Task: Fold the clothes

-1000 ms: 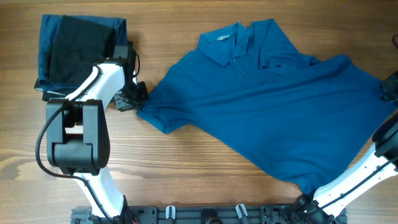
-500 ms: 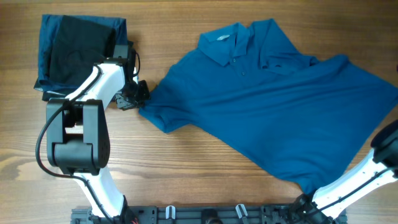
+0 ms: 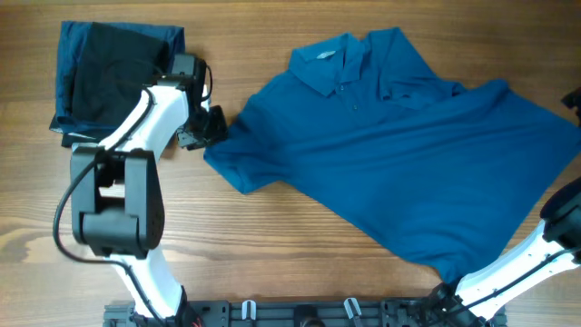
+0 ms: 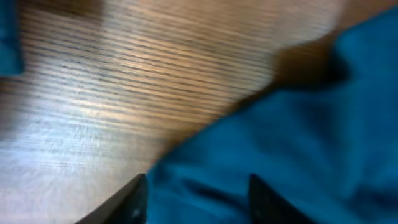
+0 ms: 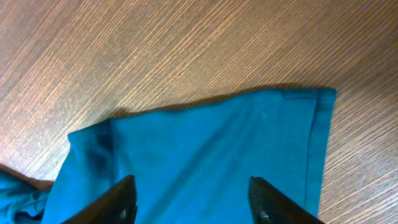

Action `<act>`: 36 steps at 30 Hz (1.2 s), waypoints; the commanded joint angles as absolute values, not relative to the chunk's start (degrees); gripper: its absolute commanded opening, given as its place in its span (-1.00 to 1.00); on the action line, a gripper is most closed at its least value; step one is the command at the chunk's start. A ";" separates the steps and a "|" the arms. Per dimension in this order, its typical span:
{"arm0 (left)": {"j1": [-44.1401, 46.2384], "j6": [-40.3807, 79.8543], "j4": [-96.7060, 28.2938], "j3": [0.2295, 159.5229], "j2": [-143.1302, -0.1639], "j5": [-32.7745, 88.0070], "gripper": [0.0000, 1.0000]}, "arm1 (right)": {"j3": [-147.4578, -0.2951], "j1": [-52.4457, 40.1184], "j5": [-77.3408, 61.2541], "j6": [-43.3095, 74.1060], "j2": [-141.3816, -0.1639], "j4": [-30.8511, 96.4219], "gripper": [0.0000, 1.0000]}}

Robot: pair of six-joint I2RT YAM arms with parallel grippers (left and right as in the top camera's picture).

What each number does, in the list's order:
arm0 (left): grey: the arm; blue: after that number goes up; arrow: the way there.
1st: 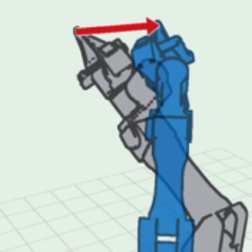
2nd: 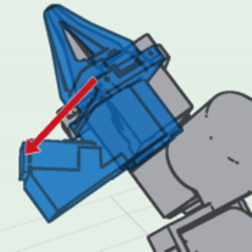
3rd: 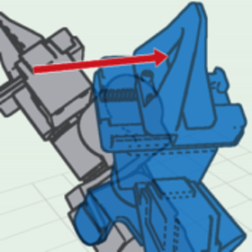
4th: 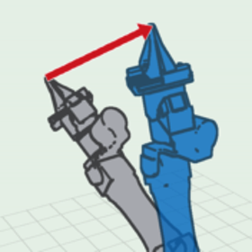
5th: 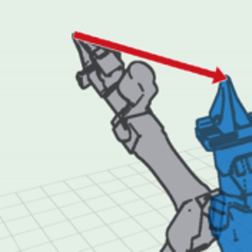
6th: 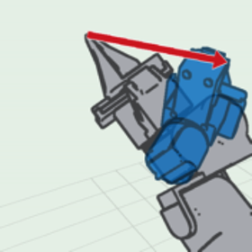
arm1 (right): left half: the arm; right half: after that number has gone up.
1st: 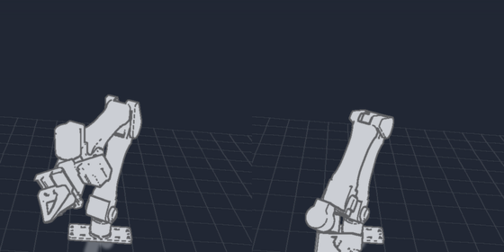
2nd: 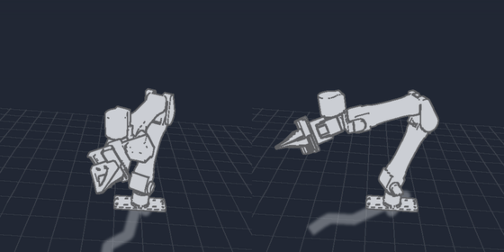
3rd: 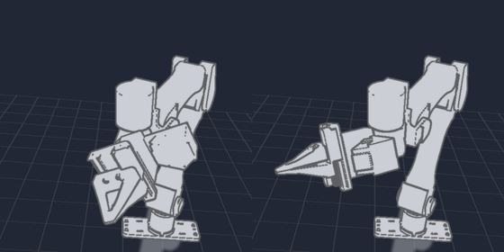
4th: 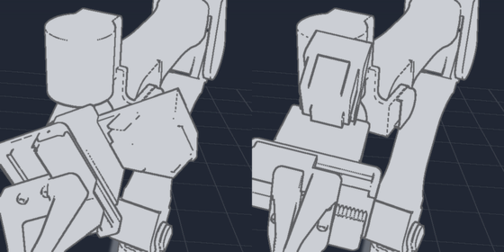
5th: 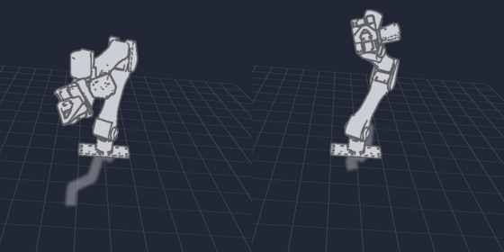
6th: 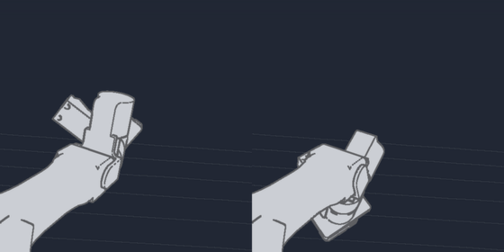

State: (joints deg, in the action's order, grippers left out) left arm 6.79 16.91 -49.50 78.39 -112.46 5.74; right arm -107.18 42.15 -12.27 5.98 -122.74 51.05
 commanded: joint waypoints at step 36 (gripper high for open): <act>19.00 4.69 -37.89 120.60 -128.68 10.92 -0.92 | -106.91 40.93 -24.86 11.09 -116.88 51.40 0.99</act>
State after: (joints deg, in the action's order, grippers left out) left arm 19.11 6.46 -38.85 120.20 -123.72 9.98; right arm -107.13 41.06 -25.26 10.68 -118.26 51.83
